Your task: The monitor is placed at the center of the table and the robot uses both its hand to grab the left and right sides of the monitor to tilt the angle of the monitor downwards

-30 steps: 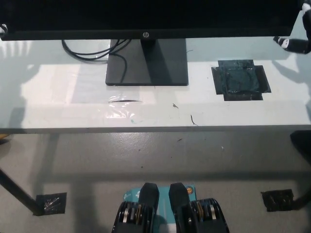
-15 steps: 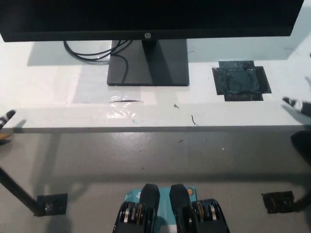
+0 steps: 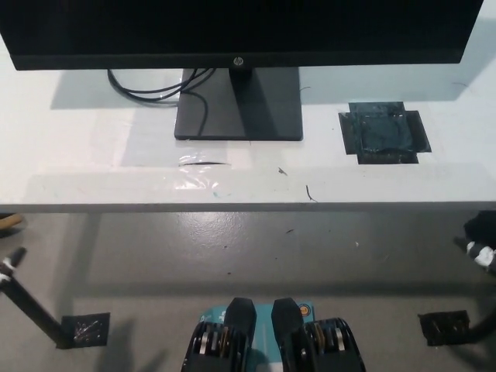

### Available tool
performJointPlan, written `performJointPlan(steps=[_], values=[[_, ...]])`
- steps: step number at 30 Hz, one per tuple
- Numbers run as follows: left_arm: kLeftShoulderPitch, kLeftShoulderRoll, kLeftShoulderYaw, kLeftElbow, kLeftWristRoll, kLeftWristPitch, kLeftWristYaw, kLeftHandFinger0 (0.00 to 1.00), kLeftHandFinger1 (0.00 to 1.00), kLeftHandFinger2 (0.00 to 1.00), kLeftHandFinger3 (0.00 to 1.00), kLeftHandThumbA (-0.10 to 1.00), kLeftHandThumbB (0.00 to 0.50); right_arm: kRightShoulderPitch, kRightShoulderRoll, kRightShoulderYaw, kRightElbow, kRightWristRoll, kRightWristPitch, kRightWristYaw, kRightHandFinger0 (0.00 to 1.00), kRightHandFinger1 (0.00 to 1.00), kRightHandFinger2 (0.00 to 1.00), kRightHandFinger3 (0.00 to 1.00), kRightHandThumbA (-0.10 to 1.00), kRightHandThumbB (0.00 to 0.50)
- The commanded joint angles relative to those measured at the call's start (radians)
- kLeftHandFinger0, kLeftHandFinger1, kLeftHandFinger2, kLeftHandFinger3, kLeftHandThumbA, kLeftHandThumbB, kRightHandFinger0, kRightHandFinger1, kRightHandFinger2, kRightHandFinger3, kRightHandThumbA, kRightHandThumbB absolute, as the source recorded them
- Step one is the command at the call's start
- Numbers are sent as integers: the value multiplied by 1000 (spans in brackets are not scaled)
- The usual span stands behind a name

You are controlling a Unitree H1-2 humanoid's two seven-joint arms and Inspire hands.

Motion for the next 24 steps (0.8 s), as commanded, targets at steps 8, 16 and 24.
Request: performJointPlan(steps=[8,16,24], values=[[118,-213,-223,-450,-186,-315,-43,1000,1000,1000,1000,1000,342,104,170,300,-435,-93,-236,-275,1000,1000,1000,1000,951,284],[78,-239,-274,-173,-117,-344,91,1000,1000,1000,1000,1000,310,38,221,382,-47,1,-236,-347,1000,1000,1000,1000,1000,365],[72,-229,-329,-86,-83,-344,155,1000,1000,1000,1000,1000,292,-27,235,499,126,3,-236,-477,1000,1000,1000,1000,991,356]])
